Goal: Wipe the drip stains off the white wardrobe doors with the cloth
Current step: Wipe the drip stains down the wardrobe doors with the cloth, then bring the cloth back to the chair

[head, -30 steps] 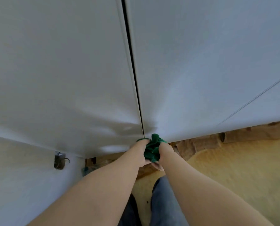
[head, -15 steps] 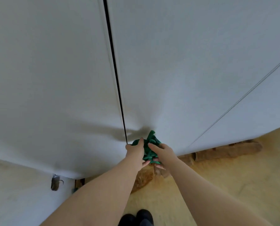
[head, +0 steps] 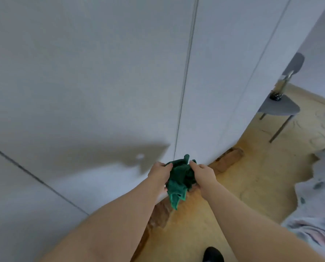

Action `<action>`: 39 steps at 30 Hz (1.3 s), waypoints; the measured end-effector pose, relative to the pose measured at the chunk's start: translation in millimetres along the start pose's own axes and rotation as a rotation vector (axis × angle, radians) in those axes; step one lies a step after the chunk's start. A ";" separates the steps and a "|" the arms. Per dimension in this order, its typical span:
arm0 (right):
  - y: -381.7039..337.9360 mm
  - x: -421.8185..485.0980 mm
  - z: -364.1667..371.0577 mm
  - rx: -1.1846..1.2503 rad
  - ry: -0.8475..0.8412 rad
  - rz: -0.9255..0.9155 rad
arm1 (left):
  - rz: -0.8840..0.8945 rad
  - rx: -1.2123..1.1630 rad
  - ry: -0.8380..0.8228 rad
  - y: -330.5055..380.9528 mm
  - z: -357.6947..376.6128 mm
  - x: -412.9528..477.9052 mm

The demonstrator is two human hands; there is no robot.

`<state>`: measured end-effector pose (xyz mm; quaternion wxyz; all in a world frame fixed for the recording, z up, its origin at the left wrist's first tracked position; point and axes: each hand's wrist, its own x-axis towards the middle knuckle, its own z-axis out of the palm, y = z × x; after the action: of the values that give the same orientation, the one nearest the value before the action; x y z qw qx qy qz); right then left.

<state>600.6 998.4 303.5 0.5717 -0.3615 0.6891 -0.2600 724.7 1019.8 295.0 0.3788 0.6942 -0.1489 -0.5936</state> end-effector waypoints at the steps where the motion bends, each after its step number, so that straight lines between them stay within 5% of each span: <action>1: -7.8 9.5 -18.5 0.021 0.041 -0.007 | 0.040 0.089 0.013 6.6 21.1 9.0; 10: -72.5 107.6 -226.6 0.303 0.141 0.006 | 0.199 0.457 -0.058 82.0 253.4 53.4; 22: -168.4 273.3 -393.2 0.416 0.213 -0.052 | 0.194 0.195 -0.181 198.5 479.3 147.0; 26: -210.0 354.5 -438.2 0.235 0.278 -0.023 | 0.241 0.296 -0.275 255.6 554.1 197.5; 34: -272.3 457.0 -524.0 -0.541 0.411 -0.140 | 0.389 0.627 -0.537 338.4 699.8 249.3; 39: -291.7 526.4 -588.3 -0.646 0.453 -0.137 | 0.417 0.696 -0.559 361.1 777.9 282.9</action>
<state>40.4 371.3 337.0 0.2435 -0.5013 0.8183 -0.1406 154.6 321.0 341.1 0.1806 0.5494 -0.5700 -0.5837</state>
